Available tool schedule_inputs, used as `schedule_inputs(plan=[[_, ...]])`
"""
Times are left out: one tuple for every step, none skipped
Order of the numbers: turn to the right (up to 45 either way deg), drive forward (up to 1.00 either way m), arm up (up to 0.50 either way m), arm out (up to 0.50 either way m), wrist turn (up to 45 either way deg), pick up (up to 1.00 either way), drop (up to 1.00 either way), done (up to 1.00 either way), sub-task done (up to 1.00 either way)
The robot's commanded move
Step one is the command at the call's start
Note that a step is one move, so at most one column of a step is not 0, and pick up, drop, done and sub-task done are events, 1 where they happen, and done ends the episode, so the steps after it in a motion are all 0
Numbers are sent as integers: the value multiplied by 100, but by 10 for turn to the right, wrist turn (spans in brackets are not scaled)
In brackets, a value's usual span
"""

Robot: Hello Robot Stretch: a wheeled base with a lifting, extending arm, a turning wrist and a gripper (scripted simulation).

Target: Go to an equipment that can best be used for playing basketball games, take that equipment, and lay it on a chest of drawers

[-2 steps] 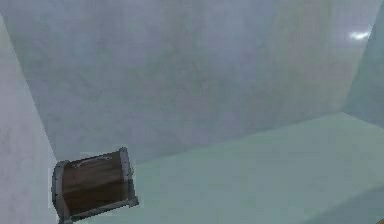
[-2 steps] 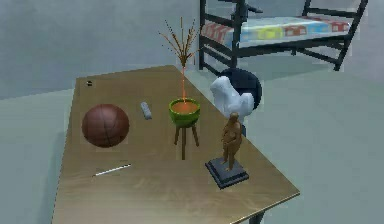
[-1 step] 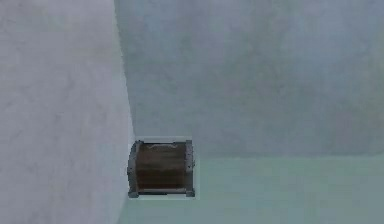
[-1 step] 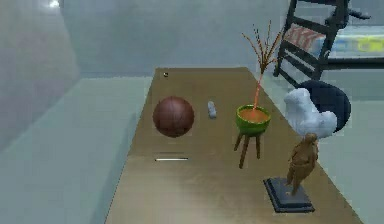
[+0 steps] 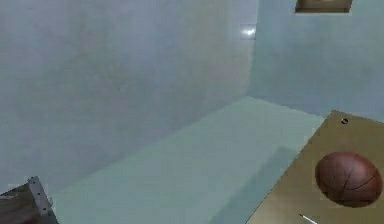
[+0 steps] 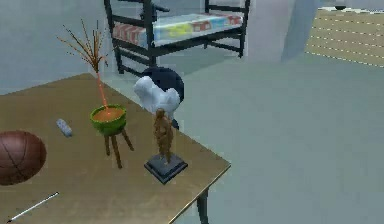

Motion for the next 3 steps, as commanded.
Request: schedule_inputs(plan=[[450,0,0,0,0,0,0,0,0],[450,0,0,0,0,0,0,0,0],[300,0,0,0,0,0,0,0,0]])
